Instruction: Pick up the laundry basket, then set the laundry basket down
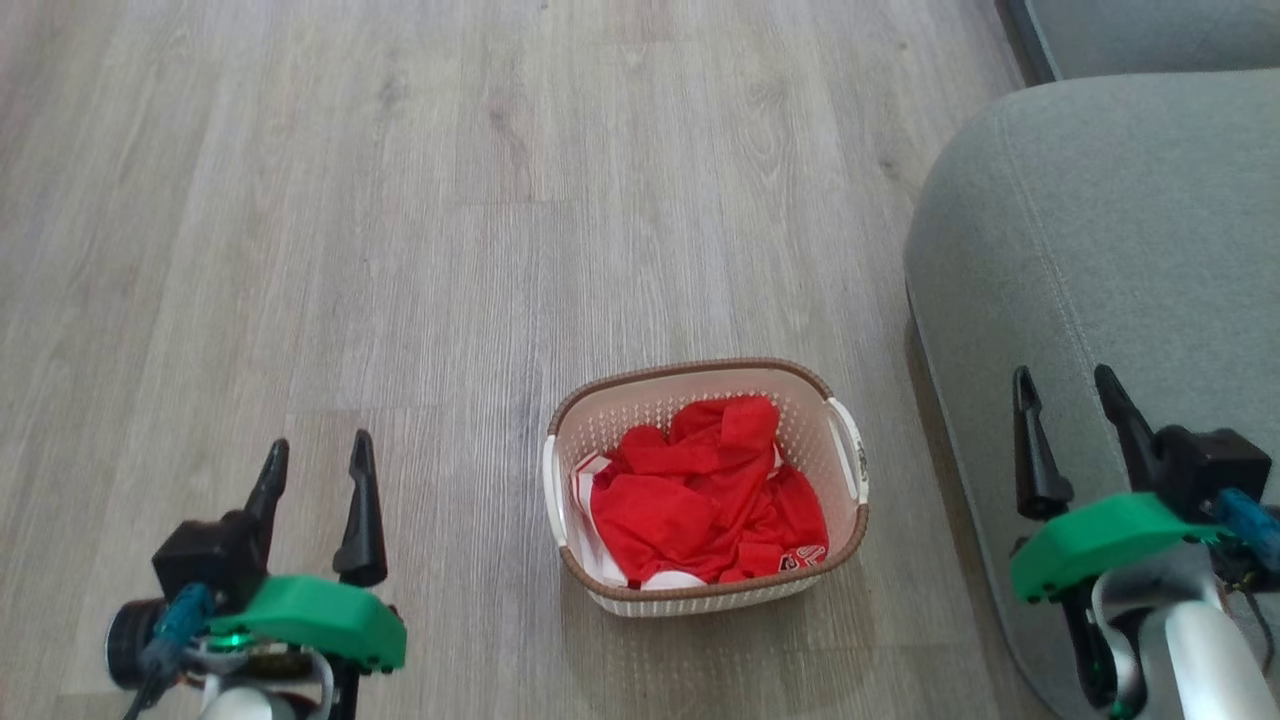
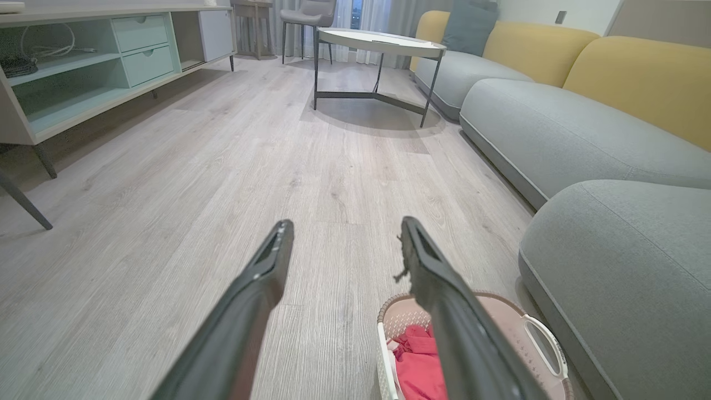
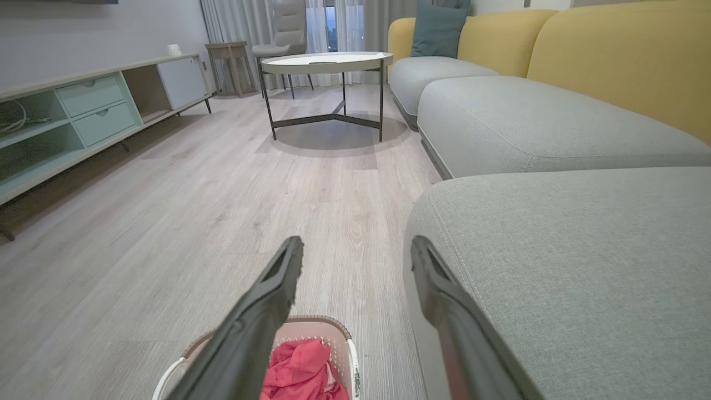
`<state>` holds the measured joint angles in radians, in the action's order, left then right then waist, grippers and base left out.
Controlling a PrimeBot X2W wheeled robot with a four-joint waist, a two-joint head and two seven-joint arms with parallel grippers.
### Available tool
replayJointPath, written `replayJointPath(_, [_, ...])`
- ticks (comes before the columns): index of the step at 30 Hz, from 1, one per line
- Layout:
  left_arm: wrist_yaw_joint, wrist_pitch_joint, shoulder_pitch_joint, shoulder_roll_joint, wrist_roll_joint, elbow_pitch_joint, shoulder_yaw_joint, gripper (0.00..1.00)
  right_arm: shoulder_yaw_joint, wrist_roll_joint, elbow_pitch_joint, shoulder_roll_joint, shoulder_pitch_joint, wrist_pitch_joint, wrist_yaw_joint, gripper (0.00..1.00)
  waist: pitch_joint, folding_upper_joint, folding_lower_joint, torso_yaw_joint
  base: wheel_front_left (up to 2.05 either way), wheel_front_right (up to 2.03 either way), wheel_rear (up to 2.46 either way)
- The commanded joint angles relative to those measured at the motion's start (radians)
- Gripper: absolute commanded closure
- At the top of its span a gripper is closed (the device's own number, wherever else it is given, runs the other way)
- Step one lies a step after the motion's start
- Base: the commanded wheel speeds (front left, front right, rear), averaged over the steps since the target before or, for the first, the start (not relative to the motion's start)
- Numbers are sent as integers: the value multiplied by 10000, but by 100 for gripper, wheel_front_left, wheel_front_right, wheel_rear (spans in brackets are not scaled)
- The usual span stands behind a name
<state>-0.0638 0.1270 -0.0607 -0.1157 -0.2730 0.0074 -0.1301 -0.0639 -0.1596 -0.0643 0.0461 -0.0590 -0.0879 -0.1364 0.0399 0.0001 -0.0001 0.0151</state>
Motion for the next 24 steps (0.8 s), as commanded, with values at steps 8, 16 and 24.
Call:
replayJointPath(8, [-182, -119, 107, -200, 38, -638, 284, 0, 108, -49, 725, 41, 37, 263, 57, 0, -59, -1, 1, 21, 0, 0, 0])
replayJointPath(16, [-259, -81, 81, -211, -26, -613, 284, 0, 108, -179, 815, 41, 58, 359, 57, 0, -40, -1, 1, 49, 0, 0, 0])
replayJointPath(24, [-316, -67, 101, -284, 63, -540, 179, 0, 125, -221, 771, 41, 57, 350, 57, 0, -96, -1, 1, 100, 0, 0, 0])
